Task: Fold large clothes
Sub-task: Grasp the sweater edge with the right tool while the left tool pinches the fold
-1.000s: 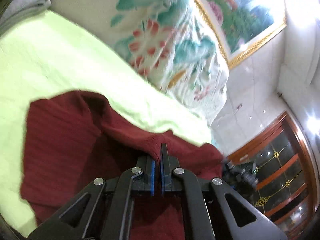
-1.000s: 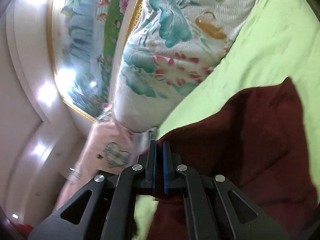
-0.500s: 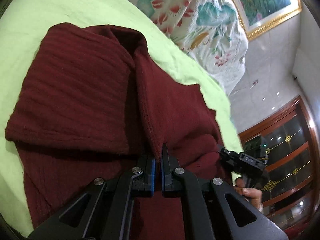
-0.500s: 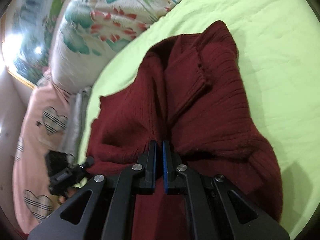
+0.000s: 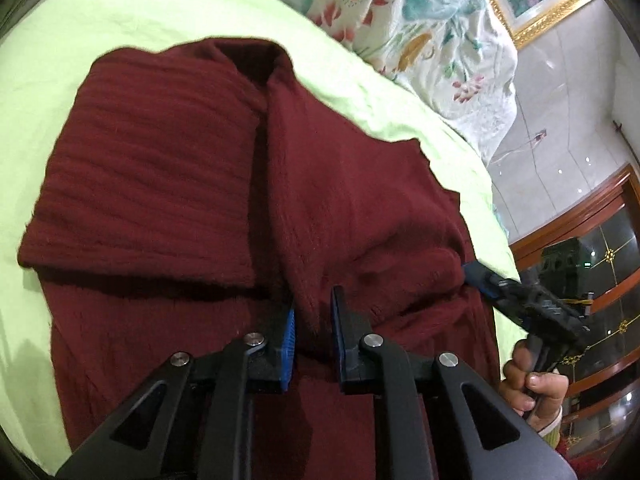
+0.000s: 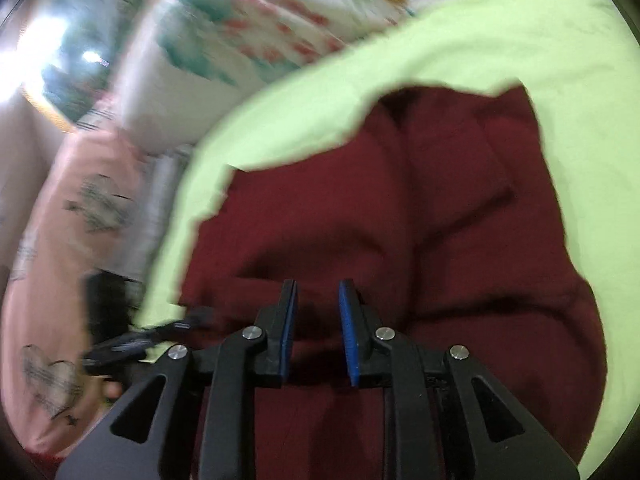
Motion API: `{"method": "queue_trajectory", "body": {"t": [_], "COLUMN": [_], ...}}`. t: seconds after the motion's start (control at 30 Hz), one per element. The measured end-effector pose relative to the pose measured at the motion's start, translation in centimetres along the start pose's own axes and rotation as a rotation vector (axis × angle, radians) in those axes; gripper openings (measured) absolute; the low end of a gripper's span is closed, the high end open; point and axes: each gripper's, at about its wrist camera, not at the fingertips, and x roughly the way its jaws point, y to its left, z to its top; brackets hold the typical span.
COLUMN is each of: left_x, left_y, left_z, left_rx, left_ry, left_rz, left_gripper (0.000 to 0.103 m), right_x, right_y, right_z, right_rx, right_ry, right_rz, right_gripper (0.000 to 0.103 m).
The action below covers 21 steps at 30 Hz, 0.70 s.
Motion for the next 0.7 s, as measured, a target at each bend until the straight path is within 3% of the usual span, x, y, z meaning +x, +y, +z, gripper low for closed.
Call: {"method": "queue_trajectory", "body": {"t": [0.07,0.13,0.17,0.2,0.37,0.47,0.53,0.57,0.6,0.7], "left_x": [-0.5,-1.4,-1.6,-1.7,-0.9,-0.4,-0.1,0.0,0.1,-1.3], "left_y": [0.2,0.3,0.4,0.6,1.2,1.3,1.1,0.8,0.6,-0.5], "left_z": [-0.4,-0.7,-0.8,-0.8,-0.6,-0.5,-0.3,-0.2,0.0,1.0], "left_rx": [-0.008,-0.018,-0.028,-0.037,-0.069,-0.077,-0.066,-0.059,-0.056,-0.025], "left_ry": [-0.002,-0.019,-0.024,-0.023,-0.005,0.007,0.010,0.008,0.002,-0.063], "left_rz": [-0.001,-0.004,-0.014,-0.025,-0.025,-0.027,-0.020,-0.015,-0.014,-0.023], "left_gripper": [0.014,0.020,0.022,0.025,0.026,0.026,0.024,0.021,0.011,0.009], "right_x": [-0.3,-0.9,-1.1,-1.3,0.6,3.0,4.4,4.9,5.1,2.3], "right_y": [-0.3,0.5,1.1,1.7,4.3,5.9,6.5,6.4,6.1,5.5], "right_z": [-0.4,-0.5,-0.6,-0.6,-0.9,-1.7,-2.0,-1.9,-1.6,-0.2], "right_rx": [0.019,-0.023,-0.054,-0.088,-0.189,-0.326,-0.378,-0.378,-0.360,-0.277], "right_ry": [-0.002,-0.017,-0.027,-0.038,0.007,0.067,0.084,0.101,0.110,0.000], "right_rz": [0.051,0.060,0.059,0.066,0.069,-0.018,-0.089,-0.110,-0.115,-0.017], "right_gripper": [0.025,0.045,0.063,0.067,0.067,0.067,0.043,0.008,0.004,0.003]}}
